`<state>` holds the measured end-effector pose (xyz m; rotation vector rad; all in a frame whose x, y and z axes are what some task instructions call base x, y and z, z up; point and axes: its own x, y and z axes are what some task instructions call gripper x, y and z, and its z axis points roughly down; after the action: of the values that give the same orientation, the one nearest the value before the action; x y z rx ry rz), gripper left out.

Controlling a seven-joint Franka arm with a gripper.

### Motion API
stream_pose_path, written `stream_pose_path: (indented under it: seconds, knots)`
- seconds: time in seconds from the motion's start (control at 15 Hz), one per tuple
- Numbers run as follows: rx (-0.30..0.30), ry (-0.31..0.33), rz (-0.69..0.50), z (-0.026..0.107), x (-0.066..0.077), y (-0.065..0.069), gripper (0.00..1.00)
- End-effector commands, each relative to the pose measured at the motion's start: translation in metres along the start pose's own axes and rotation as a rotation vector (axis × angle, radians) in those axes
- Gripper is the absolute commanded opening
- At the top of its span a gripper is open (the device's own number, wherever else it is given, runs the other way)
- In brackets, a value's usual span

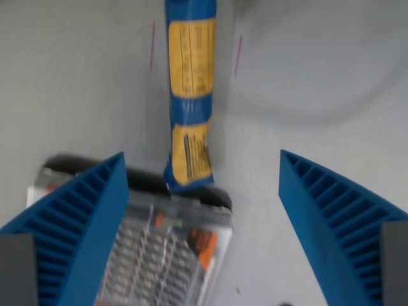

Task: Move above the blue bag

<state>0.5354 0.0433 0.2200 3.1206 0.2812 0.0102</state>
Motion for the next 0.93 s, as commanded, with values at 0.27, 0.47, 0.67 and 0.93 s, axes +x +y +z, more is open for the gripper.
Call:
stream_pose_path:
  seconds: [0.27, 0.47, 0.67, 0.93]
  knots:
    - [-0.092, -0.030, 0.081, 0.026, 0.022, -0.006, 1.00]
    - [-0.096, -0.022, 0.084, 0.042, 0.026, -0.007, 1.00]
    - [-0.097, -0.017, 0.079, 0.057, 0.028, -0.009, 1.00]
    - [-0.101, -0.016, 0.073, 0.072, 0.030, -0.010, 1.00]
